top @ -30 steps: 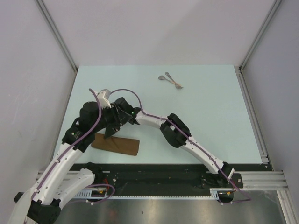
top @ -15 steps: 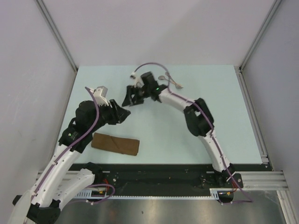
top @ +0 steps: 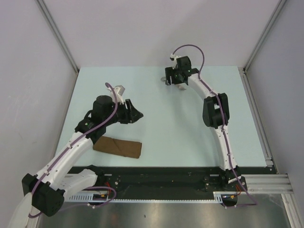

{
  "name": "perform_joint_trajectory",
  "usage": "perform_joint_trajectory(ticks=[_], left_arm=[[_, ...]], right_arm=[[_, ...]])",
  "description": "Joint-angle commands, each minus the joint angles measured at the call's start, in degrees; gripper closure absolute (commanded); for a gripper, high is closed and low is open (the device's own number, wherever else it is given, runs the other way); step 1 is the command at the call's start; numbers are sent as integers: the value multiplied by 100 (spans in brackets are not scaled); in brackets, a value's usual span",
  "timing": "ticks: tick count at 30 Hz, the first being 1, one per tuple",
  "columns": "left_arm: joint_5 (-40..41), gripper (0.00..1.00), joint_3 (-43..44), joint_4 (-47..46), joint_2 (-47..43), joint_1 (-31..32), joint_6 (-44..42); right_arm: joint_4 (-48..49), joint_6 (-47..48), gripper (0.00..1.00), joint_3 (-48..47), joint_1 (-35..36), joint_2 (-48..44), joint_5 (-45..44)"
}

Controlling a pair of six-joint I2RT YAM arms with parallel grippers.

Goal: Fold the napkin into a case and place the utensils inside
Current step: Pick up the fork from the corner of the board.

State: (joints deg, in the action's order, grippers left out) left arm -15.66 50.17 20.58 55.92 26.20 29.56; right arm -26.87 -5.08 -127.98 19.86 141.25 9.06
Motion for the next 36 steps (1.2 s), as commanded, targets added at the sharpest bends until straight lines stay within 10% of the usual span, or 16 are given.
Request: perform_joint_trajectory(ticks=[1, 16, 36], left_arm=[[-271, 46, -69, -537, 191, 87, 67], [-446, 46, -51, -801, 595, 219, 164], [-640, 47, -25, -1003, 877, 246, 217]], right_arm=[[-626, 1035, 27, -833, -78, 508, -405], [234, 754, 53, -282, -509, 360, 228], [150, 1115, 54, -575, -939, 436, 290]])
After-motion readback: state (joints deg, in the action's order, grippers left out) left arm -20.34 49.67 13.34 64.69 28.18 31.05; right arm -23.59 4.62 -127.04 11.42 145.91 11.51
